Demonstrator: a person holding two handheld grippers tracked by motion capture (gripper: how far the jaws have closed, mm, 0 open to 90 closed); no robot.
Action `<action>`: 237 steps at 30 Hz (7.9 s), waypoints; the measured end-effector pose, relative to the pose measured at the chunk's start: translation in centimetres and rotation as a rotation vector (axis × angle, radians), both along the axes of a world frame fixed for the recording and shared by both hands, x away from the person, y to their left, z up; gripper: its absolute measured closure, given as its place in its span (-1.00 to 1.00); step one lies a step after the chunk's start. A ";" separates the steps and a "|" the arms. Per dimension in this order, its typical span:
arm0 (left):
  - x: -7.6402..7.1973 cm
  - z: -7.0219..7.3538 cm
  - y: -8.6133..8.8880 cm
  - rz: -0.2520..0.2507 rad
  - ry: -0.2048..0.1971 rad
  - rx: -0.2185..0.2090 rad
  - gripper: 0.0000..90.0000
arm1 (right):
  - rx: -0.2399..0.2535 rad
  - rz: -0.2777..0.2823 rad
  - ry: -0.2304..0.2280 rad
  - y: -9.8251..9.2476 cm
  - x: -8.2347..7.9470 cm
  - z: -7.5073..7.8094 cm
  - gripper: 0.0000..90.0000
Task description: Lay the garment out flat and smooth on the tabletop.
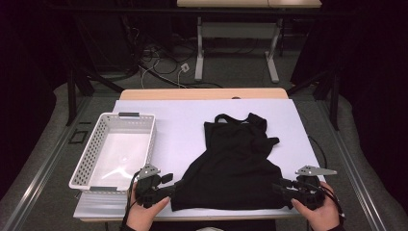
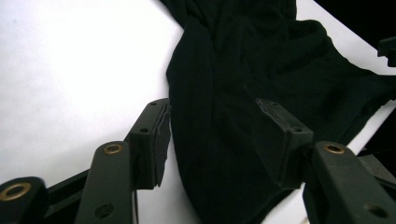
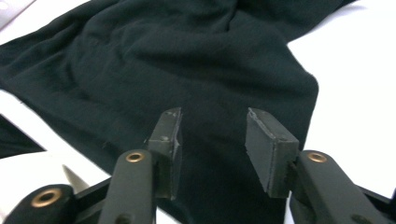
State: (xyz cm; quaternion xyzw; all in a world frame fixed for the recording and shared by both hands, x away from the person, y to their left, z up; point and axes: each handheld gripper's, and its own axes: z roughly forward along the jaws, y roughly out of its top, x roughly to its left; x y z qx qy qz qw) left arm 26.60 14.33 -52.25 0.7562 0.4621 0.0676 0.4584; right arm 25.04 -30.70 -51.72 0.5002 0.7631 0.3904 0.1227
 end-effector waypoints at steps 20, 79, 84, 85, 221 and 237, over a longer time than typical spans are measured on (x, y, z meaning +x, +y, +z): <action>5.4 -2.1 -3.3 0.018 0.030 0.086 -0.16 | 0.002 -0.103 -0.033 -0.5 4.6 -1.4 -0.06; -3.5 2.9 0.2 -0.064 0.135 0.012 0.93 | 0.007 0.064 0.165 -1.3 -1.3 1.5 0.86; -5.3 4.0 0.5 -0.083 0.113 -0.007 0.93 | 0.014 0.074 0.158 -1.8 -2.5 2.5 0.86; -5.6 4.3 0.6 -0.090 0.110 -0.015 0.93 | 0.010 0.078 0.153 -1.9 -2.7 2.7 0.86; 0.2 -0.6 -0.6 -0.024 0.093 0.069 0.07 | 0.011 0.051 0.061 -0.1 0.5 0.8 0.27; 4.3 -2.2 -1.8 0.010 0.092 0.150 0.00 | -0.018 0.012 0.003 0.5 4.9 0.2 0.27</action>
